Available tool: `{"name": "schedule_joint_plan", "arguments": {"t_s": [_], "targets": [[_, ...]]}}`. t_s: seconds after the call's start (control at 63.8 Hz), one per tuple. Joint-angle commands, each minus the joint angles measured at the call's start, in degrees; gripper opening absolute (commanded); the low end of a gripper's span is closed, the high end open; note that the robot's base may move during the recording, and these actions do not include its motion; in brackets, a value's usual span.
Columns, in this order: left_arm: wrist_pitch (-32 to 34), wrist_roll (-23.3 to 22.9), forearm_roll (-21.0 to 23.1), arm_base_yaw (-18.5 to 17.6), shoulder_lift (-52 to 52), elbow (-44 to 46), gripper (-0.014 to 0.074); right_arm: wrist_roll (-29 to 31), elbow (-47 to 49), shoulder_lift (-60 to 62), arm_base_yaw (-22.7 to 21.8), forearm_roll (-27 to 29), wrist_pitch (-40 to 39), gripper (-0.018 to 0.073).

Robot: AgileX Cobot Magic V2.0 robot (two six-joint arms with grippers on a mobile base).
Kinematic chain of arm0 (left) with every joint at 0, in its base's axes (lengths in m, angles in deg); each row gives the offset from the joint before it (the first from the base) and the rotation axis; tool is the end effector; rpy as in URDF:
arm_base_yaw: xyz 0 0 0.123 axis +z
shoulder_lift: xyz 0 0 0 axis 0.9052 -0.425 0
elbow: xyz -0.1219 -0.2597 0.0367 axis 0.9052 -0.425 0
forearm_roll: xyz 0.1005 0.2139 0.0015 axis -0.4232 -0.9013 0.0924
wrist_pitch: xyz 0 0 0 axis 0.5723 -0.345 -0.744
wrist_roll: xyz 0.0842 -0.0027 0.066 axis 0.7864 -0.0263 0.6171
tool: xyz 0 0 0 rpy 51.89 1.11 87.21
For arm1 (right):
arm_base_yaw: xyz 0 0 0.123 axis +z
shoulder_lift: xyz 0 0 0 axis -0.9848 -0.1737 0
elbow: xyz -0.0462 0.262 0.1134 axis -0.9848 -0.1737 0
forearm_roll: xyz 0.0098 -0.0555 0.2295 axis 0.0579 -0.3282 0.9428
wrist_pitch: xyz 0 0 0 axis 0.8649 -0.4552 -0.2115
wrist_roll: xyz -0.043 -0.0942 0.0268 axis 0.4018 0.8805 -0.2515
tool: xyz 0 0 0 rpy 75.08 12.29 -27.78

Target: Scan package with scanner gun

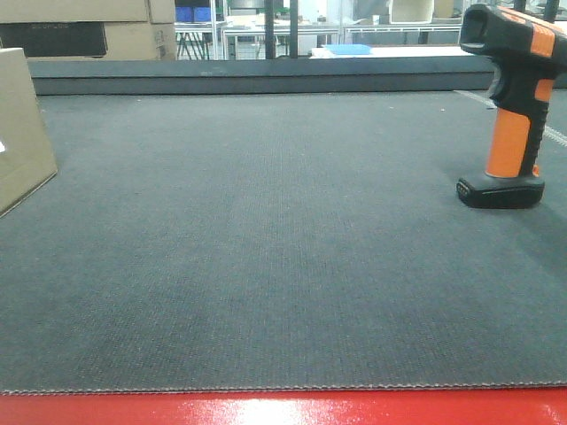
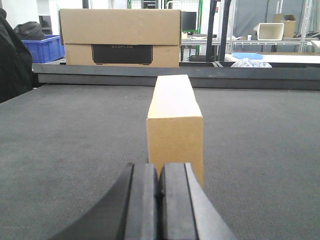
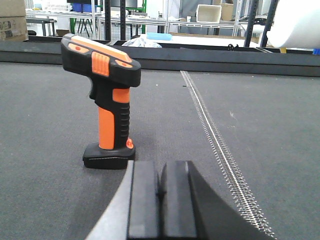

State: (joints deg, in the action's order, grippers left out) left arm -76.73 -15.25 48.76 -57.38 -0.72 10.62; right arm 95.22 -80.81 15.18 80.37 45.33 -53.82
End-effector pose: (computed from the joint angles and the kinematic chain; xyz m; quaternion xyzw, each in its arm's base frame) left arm 0.0526 0.0068 0.2114 -0.0331 0.6858 0.0595 0.7246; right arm 0.0528 0.0015 0.2041 -0.0024 0.7136 0.0098 0.7005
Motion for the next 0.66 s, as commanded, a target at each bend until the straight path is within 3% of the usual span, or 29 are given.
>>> {"name": "schedule_joint_plan", "arguments": {"t_s": [0.0,0.643], "targets": [[1.0,-0.3,0.3,0.2,0.3,0.1,-0.0111,0.3,-0.1,0.2,-0.1,-0.1,-1.3,-0.0162],[1.0,-0.3,0.3,0.2,0.3,0.1,-0.0111,0.3,-0.1,0.2,-0.1,-0.1,-1.3,-0.0162]]}}
